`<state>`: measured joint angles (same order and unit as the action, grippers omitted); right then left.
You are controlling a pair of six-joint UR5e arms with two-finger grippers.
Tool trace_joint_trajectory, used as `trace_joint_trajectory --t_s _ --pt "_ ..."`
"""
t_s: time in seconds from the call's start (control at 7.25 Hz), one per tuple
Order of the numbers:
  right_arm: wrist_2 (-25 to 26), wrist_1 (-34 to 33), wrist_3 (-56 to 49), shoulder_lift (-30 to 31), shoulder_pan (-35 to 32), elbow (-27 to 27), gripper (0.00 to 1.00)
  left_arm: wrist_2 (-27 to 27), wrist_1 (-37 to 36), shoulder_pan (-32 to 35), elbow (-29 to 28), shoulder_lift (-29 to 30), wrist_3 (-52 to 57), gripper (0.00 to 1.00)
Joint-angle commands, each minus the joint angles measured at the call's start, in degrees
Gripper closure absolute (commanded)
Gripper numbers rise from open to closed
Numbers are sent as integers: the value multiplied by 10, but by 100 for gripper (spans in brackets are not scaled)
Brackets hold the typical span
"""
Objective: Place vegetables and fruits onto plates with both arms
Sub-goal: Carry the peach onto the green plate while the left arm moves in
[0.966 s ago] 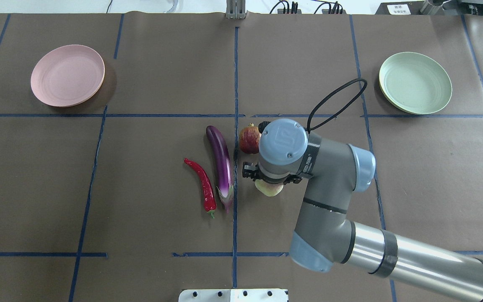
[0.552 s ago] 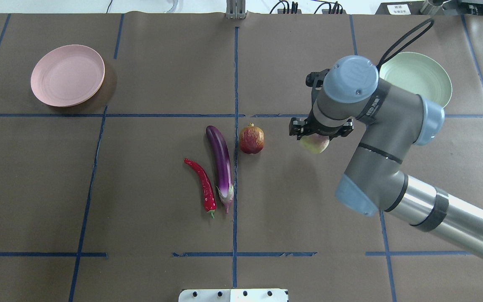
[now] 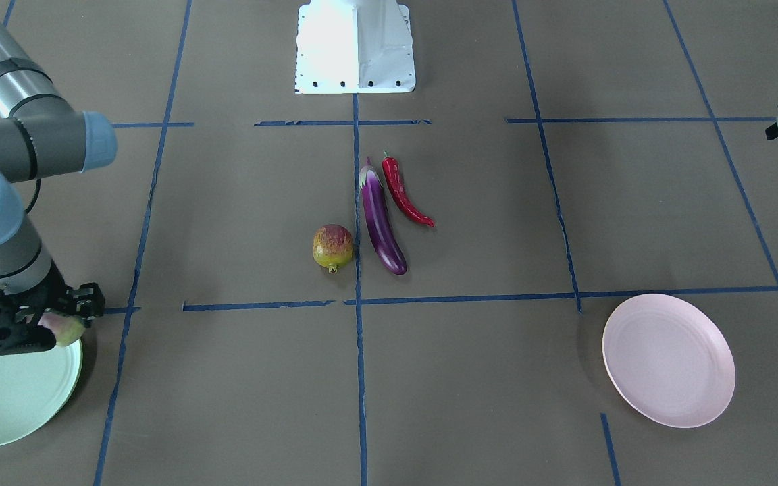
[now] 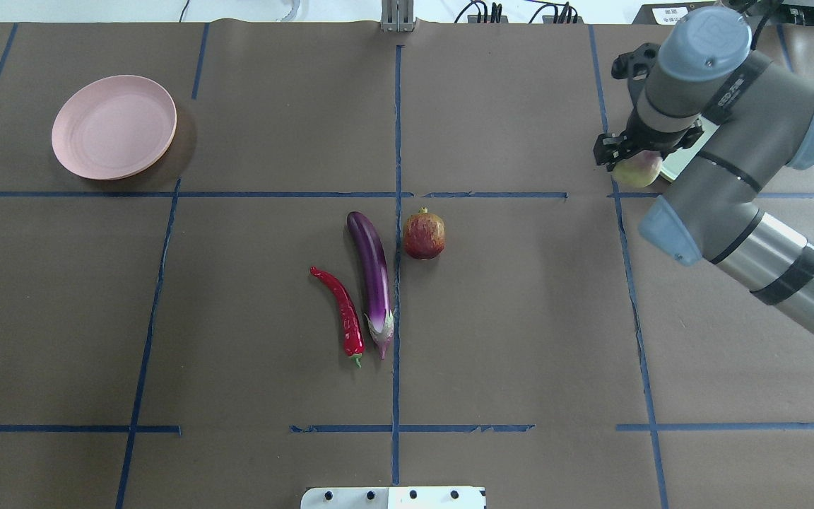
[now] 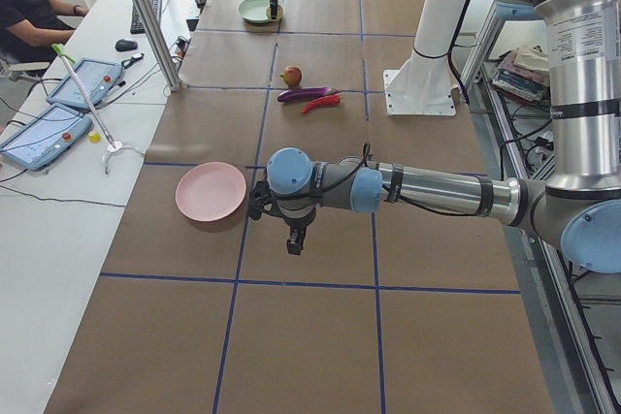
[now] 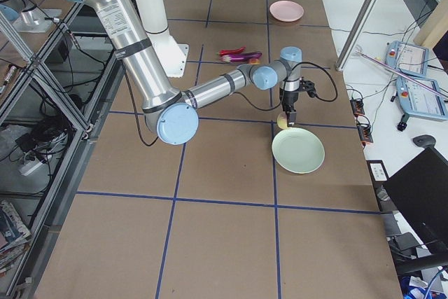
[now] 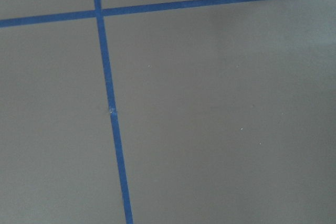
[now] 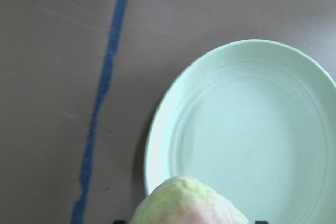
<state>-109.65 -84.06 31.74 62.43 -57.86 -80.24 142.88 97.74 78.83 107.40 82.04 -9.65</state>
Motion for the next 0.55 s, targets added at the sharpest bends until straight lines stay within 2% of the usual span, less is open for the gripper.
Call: trace_joint_trajectory --t_s 0.0,0.14,0.28,0.41 --pt "0 126 -19 -2 -38 112 98 -8 86 -119 -1 75 -222 0" --pt "-3 129 -20 -2 -41 111 70 -15 85 -181 -4 129 -320 0" --pt "-7 132 -19 -1 -43 109 1 -65 83 -220 -8 171 -383 0" --pt "-20 132 -23 0 -50 107 0 -131 80 -285 -15 227 -476 0"
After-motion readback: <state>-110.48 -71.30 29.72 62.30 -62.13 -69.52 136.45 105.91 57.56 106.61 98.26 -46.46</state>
